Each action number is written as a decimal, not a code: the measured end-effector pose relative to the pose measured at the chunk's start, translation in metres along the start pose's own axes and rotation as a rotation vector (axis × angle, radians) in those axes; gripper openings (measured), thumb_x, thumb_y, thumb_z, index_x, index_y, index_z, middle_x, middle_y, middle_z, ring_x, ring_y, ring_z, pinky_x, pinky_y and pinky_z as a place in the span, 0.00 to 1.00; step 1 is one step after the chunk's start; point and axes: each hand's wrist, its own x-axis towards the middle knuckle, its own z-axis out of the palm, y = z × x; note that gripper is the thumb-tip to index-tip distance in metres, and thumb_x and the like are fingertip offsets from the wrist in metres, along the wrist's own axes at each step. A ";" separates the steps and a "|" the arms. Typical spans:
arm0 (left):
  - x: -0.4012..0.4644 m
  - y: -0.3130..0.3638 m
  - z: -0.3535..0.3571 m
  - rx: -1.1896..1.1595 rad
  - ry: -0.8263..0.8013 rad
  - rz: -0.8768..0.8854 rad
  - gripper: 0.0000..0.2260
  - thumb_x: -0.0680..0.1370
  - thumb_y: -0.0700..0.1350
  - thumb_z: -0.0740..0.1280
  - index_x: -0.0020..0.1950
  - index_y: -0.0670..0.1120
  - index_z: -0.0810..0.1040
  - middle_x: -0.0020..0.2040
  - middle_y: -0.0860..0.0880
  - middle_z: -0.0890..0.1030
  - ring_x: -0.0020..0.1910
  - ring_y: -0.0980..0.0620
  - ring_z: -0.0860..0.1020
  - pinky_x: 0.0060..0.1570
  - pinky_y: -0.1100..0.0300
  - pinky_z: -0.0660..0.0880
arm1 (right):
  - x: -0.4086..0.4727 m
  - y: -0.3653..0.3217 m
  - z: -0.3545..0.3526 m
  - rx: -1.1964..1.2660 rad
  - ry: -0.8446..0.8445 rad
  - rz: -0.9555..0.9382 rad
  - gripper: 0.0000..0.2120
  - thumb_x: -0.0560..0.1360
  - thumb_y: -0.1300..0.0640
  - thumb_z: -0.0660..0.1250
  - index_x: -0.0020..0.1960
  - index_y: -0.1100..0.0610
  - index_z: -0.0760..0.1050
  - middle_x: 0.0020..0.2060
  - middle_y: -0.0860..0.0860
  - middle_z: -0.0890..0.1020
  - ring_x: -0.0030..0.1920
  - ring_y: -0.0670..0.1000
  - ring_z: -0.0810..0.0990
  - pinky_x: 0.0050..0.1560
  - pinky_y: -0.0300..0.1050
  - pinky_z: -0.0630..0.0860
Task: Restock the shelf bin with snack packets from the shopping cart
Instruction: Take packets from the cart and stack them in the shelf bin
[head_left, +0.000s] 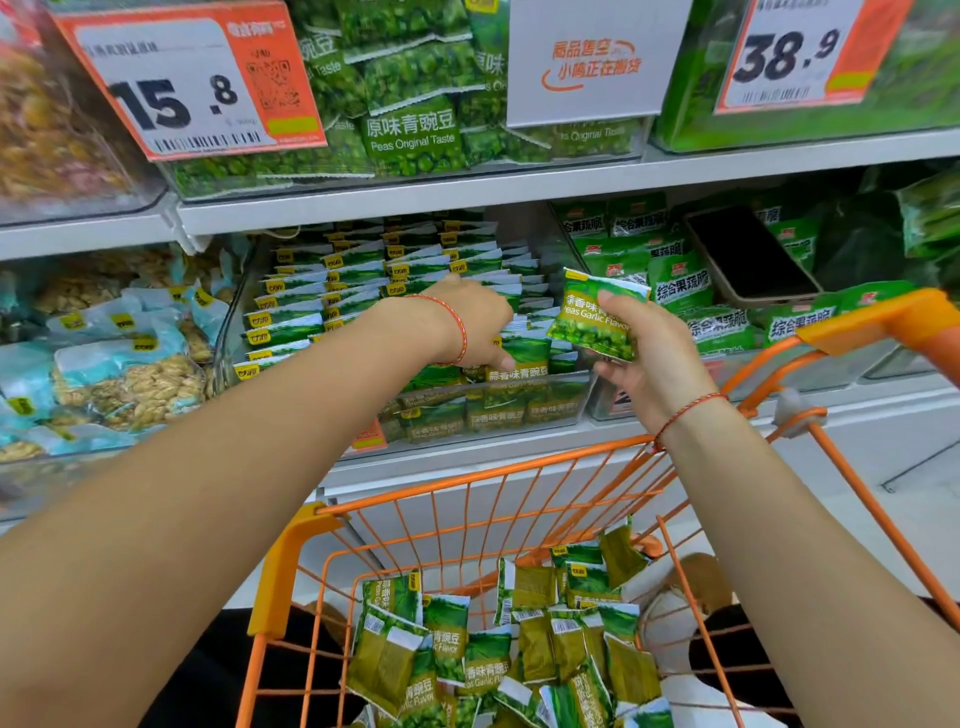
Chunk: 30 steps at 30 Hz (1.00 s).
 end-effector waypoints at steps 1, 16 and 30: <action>0.000 -0.001 0.000 0.034 -0.004 -0.008 0.21 0.78 0.61 0.59 0.52 0.43 0.74 0.47 0.46 0.76 0.52 0.43 0.75 0.56 0.51 0.64 | 0.002 0.001 -0.002 -0.004 -0.005 -0.011 0.32 0.75 0.55 0.69 0.74 0.61 0.60 0.63 0.56 0.73 0.46 0.51 0.78 0.30 0.39 0.75; -0.005 -0.007 0.004 0.121 0.033 0.041 0.22 0.78 0.60 0.61 0.64 0.45 0.70 0.58 0.45 0.75 0.59 0.44 0.73 0.62 0.50 0.66 | 0.011 0.009 -0.003 -0.562 -0.286 -0.191 0.11 0.77 0.55 0.67 0.57 0.59 0.73 0.41 0.46 0.74 0.31 0.38 0.72 0.34 0.33 0.69; -0.002 -0.027 0.003 -0.309 0.099 -0.001 0.10 0.79 0.46 0.65 0.41 0.42 0.77 0.35 0.44 0.75 0.35 0.45 0.71 0.36 0.58 0.66 | 0.010 0.001 0.018 -0.642 -0.571 0.208 0.37 0.52 0.48 0.75 0.57 0.63 0.70 0.53 0.56 0.69 0.53 0.55 0.69 0.52 0.49 0.68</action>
